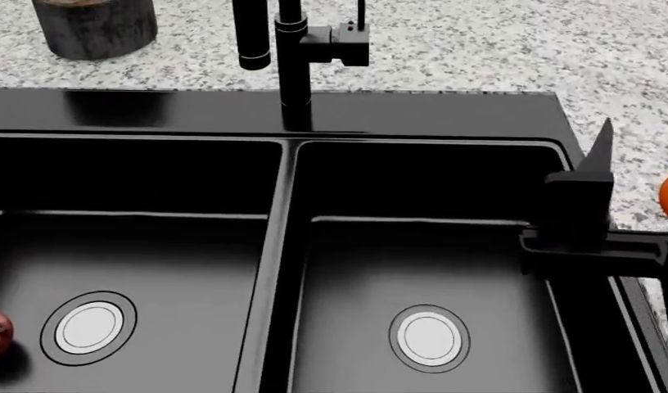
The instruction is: Pick the jam from the counter and place it in the sink
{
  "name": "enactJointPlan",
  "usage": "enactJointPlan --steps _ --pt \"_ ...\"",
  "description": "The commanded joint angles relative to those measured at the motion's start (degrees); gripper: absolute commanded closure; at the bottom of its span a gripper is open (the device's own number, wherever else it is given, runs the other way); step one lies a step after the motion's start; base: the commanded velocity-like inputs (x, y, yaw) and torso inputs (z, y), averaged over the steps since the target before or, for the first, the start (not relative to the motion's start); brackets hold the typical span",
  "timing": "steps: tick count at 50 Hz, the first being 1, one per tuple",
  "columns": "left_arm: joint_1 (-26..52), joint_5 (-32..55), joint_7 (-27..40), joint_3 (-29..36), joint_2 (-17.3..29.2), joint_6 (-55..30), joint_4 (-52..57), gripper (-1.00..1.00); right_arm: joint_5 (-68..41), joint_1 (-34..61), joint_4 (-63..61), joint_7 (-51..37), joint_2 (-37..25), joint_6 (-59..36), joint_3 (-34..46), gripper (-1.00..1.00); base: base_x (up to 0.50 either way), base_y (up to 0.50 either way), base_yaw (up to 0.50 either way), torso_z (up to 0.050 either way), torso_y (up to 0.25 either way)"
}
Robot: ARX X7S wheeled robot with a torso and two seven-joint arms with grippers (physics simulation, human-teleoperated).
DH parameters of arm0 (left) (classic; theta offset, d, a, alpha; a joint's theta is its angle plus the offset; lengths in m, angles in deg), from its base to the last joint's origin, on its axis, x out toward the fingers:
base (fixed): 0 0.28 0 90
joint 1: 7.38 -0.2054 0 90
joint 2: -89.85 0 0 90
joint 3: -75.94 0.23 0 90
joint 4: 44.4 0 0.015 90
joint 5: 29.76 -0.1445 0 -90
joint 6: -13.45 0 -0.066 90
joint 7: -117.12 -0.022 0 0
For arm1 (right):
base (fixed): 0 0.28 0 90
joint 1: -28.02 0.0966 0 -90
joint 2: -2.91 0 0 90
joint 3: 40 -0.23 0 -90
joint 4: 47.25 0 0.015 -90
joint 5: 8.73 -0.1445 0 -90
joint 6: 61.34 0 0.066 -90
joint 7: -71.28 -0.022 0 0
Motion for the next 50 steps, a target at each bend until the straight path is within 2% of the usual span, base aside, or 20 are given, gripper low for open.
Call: enactJointPlan --steps 1,5,11,14,18,25,27,29,34,43,50 --pt "0.2 0.2 0.2 0.0 0.2 -0.4 -0.5 -1.00 -17.6 7.0 4.0 -16.1 -10.8 5.3 6.0 -1.00 0.00 0.00 0.00 0.000 0.000" --pt "-0.2 0.2 0.3 -0.2 0.3 -0.4 -0.3 -1.00 -26.1 6.7 3.7 -20.8 -18.8 10.2 5.4 -1.00 0.00 0.00 0.00 0.000 0.000" --pt "-1.4 -0.2 -0.4 -0.3 0.5 2.4 -2.3 -1.00 -32.4 1.7 1.4 -21.8 -30.1 18.9 2.8 -1.00 0.00 0.00 0.00 0.000 0.000" --pt "-1.9 -0.3 -0.1 -0.2 0.3 2.4 -1.9 -1.00 -34.8 -3.9 1.0 -21.7 -33.0 20.1 -1.1 -1.00 0.00 0.00 0.00 0.000 0.000" --pt "-2.0 -0.3 0.1 0.0 0.2 2.3 -1.7 -1.00 -36.1 -14.6 1.9 -21.9 -31.8 17.8 -14.0 -1.00 0.00 0.00 0.00 0.000 0.000" --pt "-2.8 -0.3 0.0 -0.2 0.2 3.1 -1.8 -1.00 -39.6 -23.9 3.6 -21.9 -34.1 16.1 -23.3 -1.00 0.00 0.00 0.00 0.000 0.000" --pt "-3.0 -0.3 0.0 -0.2 0.2 3.1 -1.7 -1.00 -41.0 -30.2 4.6 -22.2 -34.8 15.8 -28.6 -1.00 0.00 0.00 0.00 0.000 0.000" --pt "-3.1 -0.2 0.1 -0.2 0.0 3.0 -1.5 -1.00 -41.5 -34.9 5.6 -22.1 -33.4 13.8 -34.4 -1.00 0.00 0.00 0.00 0.000 0.000" --pt "-3.6 -0.4 -0.2 -0.1 0.1 4.6 -2.8 -1.00 -42.0 -42.4 7.1 -21.9 -30.9 10.3 -42.7 -1.00 0.00 0.00 0.00 0.000 0.000" --pt "-4.0 -0.4 0.1 -0.1 -0.2 4.8 -2.8 -1.00 -43.0 -51.7 7.6 -21.9 -30.6 10.0 -51.4 -1.00 0.00 0.00 0.00 0.000 0.000" --pt "-4.0 -0.3 0.3 0.0 -0.1 4.5 -2.7 -1.00 -42.8 -55.9 7.2 -21.2 -29.1 10.4 -54.4 -1.00 0.00 0.00 0.00 0.000 0.000"
